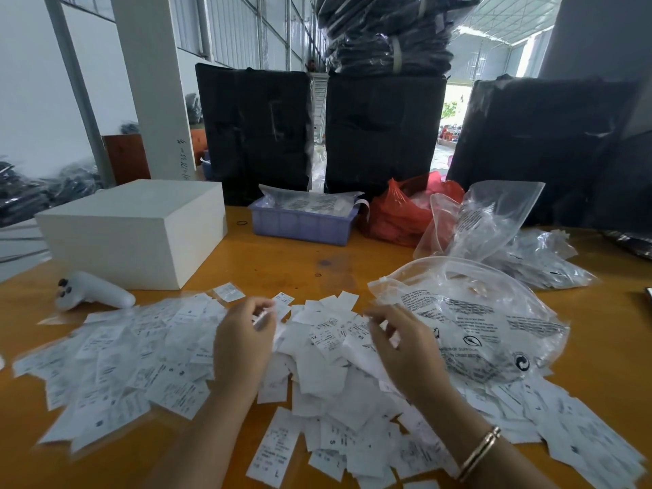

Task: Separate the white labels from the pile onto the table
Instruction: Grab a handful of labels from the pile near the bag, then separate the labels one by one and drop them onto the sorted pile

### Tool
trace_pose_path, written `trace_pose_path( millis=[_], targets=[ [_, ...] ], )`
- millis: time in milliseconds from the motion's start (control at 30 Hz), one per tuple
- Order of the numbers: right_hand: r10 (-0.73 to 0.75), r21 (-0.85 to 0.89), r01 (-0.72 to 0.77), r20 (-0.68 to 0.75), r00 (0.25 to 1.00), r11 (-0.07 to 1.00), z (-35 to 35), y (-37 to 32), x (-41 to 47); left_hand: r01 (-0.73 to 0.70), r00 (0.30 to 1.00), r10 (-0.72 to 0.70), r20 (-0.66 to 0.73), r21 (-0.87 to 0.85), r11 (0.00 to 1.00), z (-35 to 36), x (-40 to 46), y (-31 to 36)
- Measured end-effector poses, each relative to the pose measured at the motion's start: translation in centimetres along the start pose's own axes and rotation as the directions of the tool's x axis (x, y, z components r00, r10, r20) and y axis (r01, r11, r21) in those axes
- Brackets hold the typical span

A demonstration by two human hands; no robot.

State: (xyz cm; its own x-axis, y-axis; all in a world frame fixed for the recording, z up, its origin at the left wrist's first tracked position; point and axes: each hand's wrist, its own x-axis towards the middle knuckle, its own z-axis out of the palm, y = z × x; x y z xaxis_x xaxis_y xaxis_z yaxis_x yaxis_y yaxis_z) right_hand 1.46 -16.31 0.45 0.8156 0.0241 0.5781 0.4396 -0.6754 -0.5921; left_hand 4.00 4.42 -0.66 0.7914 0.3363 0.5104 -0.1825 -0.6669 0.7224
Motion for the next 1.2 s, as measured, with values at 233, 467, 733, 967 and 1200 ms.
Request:
trace_pose_path(
  millis=[233,467,733,967,1200],
  targets=[
    [0.244,-0.135,-0.314,-0.379,0.893,0.940,-4.3,4.1,3.8,0.144,0.987,-0.099,-0.128,0.407,0.902,-1.2,0.9,-2.6],
    [0.532,-0.754,-0.322,0.043,0.846,0.572,-6.2,9.3,5.5,-0.129,0.980,0.182,-0.084,0.431,0.893,-0.5,0.4,-1.4],
    [0.510,-0.452,-0.521,-0.159,0.846,0.724,-5.2,10.0,5.4,-0.474,0.880,0.453,0.141,0.235,0.849,0.5,-1.2,-0.2],
    [0.292,-0.142,-0.382,-0.425,0.857,0.913,-5.6,7.8,5.2,-0.439,0.896,0.411,0.171,0.188,0.879,0.6,-1.2,0.1],
    [0.139,0.352,-0.113,-0.051,0.989,0.929,-1.7,0.2,2.6,-0.228,0.869,0.322,0.376,-0.273,0.935,0.7,-1.9,1.5]
  ],
)
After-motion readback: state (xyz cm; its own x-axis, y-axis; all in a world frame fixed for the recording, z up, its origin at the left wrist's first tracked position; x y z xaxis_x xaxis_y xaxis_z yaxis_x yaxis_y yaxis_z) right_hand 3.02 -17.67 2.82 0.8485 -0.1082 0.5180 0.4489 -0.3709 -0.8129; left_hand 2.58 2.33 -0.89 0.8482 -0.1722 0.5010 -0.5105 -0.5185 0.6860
